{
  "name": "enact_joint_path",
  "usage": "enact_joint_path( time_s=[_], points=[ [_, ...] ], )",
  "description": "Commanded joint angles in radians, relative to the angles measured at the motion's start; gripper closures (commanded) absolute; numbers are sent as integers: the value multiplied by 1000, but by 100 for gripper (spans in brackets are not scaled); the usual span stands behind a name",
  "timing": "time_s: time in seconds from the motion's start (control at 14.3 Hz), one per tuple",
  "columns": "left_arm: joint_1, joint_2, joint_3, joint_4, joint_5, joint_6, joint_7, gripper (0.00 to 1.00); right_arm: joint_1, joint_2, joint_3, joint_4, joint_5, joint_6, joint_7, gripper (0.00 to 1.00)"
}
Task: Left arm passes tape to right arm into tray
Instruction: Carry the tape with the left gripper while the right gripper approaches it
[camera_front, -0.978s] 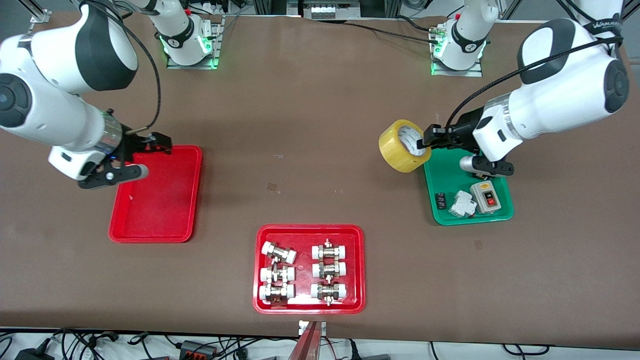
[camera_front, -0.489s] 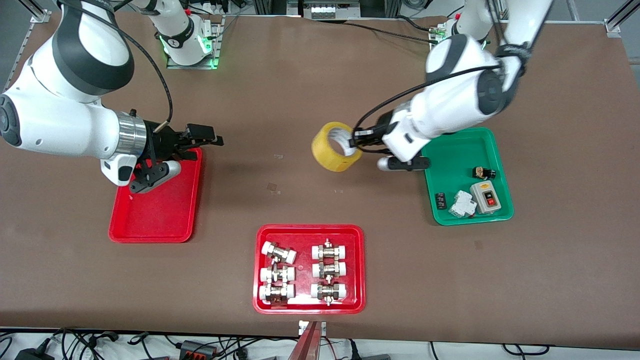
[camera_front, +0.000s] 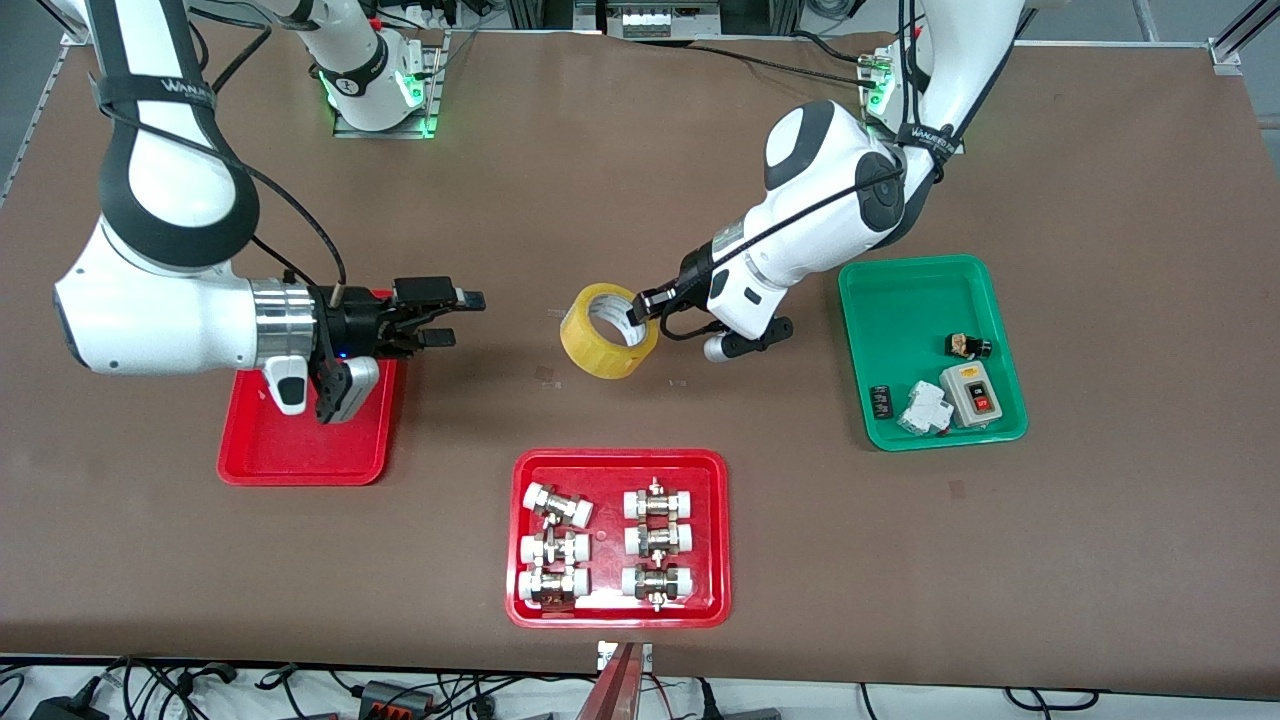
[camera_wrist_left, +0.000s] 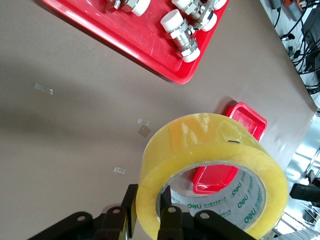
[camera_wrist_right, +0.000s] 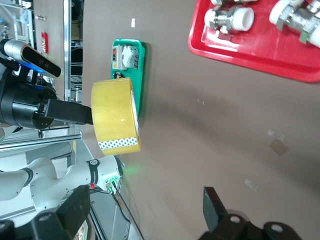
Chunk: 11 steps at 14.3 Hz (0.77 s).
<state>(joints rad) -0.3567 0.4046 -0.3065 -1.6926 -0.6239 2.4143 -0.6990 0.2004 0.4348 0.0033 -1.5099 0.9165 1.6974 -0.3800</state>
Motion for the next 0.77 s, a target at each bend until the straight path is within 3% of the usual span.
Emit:
enact_joint_path(
  time_s=[0.0, 0.21, 0.7],
  points=[
    [-15, 14, 4, 40, -27, 17, -17, 100, 11, 50, 7, 28, 47, 15, -78, 0],
    [-25, 26, 4, 44, -25, 39, -19, 100, 45, 81, 7, 30, 108, 56, -131, 0],
    [-51, 51, 4, 45, -11, 94, -25, 100, 117, 97, 12, 56, 128, 134, -134, 0]
  ],
)
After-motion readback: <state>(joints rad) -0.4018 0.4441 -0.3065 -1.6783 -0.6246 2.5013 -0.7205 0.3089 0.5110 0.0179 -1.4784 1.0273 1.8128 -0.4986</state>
